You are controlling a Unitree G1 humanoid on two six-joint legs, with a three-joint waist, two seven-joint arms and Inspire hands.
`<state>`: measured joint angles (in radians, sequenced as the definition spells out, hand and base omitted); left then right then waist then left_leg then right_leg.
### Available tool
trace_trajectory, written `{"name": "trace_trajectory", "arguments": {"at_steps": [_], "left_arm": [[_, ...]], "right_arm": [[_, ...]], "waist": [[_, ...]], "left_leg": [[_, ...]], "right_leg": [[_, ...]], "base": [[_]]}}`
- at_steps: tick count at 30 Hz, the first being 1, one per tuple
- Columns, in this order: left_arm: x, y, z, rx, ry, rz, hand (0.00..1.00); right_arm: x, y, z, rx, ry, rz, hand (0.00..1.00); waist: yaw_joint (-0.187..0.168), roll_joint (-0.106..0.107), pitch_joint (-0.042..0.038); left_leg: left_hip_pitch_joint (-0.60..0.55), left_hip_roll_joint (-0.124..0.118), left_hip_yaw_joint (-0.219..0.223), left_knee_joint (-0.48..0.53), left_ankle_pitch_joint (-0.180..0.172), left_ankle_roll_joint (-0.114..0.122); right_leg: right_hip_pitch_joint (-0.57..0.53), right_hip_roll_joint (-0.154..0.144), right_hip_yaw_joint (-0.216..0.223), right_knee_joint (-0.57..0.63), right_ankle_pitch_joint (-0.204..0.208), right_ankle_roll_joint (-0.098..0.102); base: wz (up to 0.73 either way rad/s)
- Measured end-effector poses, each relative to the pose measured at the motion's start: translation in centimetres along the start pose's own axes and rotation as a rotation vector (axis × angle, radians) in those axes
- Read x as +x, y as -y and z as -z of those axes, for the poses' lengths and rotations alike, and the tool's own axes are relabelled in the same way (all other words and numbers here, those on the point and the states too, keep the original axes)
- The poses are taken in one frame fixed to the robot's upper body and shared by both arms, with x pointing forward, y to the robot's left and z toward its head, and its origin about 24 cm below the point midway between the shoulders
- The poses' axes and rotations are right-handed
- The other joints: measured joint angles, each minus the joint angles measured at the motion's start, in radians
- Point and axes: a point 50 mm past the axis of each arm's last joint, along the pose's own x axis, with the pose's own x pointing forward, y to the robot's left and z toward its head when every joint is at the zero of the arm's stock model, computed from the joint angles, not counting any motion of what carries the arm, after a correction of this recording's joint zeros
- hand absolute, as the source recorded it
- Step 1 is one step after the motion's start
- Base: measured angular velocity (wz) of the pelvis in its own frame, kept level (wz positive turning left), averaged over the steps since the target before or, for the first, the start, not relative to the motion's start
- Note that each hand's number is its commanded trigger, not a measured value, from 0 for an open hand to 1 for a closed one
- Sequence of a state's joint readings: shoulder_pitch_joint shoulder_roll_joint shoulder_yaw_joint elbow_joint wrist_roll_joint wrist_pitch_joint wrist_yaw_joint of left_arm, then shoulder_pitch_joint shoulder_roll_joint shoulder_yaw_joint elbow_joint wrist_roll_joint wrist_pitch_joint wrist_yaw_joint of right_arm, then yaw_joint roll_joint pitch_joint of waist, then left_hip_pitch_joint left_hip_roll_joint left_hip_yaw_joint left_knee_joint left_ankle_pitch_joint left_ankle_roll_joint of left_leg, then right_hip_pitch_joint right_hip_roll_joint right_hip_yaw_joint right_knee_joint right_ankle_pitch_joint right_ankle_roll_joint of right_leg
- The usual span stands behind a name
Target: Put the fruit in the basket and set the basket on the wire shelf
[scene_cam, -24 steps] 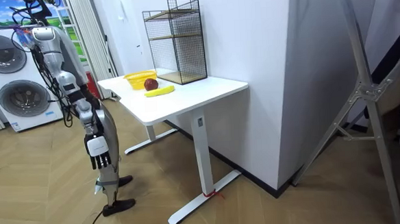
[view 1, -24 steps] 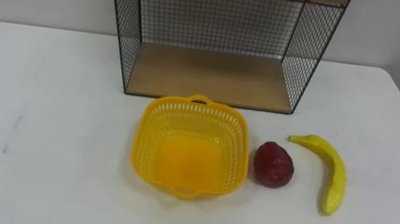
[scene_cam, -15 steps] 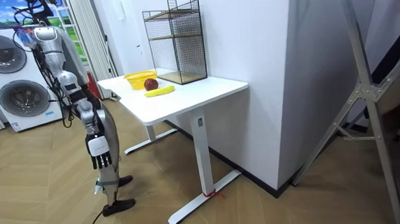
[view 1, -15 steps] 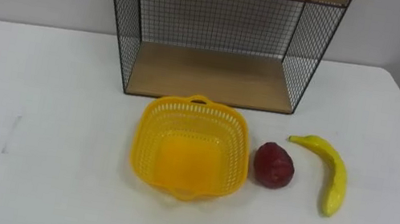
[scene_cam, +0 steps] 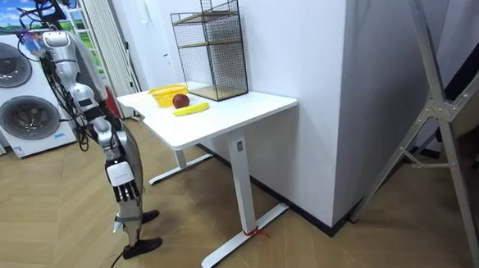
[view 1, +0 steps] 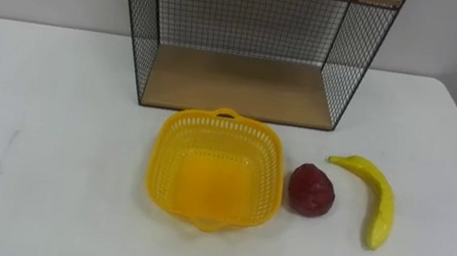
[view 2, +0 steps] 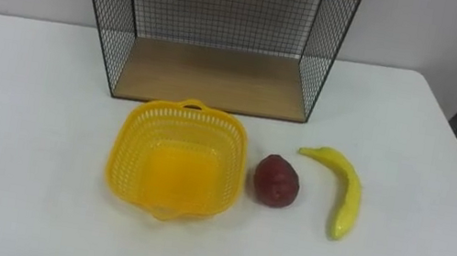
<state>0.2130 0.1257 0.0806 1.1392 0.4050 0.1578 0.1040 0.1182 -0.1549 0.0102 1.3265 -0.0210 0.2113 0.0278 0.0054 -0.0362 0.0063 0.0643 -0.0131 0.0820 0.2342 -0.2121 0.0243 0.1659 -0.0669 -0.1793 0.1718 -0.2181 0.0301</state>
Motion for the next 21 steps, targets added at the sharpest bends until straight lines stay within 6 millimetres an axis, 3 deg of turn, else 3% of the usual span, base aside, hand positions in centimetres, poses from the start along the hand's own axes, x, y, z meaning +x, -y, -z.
{"name": "trace_trajectory", "arguments": {"at_steps": [3,7,17,21], "left_arm": [[0.0,-0.1,0.6,-0.029,-0.013,-0.006,0.0],[0.0,-0.5,1.1,-0.078,-0.027,-0.037,0.0],[-0.2,-1.6,3.8,-0.25,-0.101,-0.144,0.0],[-0.3,-1.9,4.4,-0.284,-0.123,-0.168,0.0]], "right_arm": [[0.0,0.2,0.8,0.134,-0.019,0.016,0.0],[0.1,0.2,2.6,0.49,-0.058,0.029,0.0],[-0.1,2.0,1.6,1.621,0.01,0.021,0.0],[-0.2,3.2,1.2,1.853,0.01,0.032,0.0]], "waist": [[-0.003,0.001,0.0006],[-0.01,0.001,0.0018],[-0.071,0.0,-0.0035],[-0.097,-0.009,-0.0108]], "left_leg": [[0.001,0.0,0.001,0.0,0.0,0.0],[0.01,-0.001,0.001,-0.011,-0.001,-0.001],[0.016,-0.003,0.015,-0.016,-0.001,-0.002],[0.013,-0.003,0.014,-0.016,-0.002,-0.003]], "right_leg": [[0.001,0.001,0.005,0.0,0.0,0.0],[0.008,0.002,0.014,-0.005,-0.004,-0.002],[0.009,0.005,0.039,-0.015,-0.005,-0.003],[0.008,0.005,0.04,-0.015,-0.005,-0.003]], "base": [[0.0],[0.0],[-0.03],[0.03]]}}
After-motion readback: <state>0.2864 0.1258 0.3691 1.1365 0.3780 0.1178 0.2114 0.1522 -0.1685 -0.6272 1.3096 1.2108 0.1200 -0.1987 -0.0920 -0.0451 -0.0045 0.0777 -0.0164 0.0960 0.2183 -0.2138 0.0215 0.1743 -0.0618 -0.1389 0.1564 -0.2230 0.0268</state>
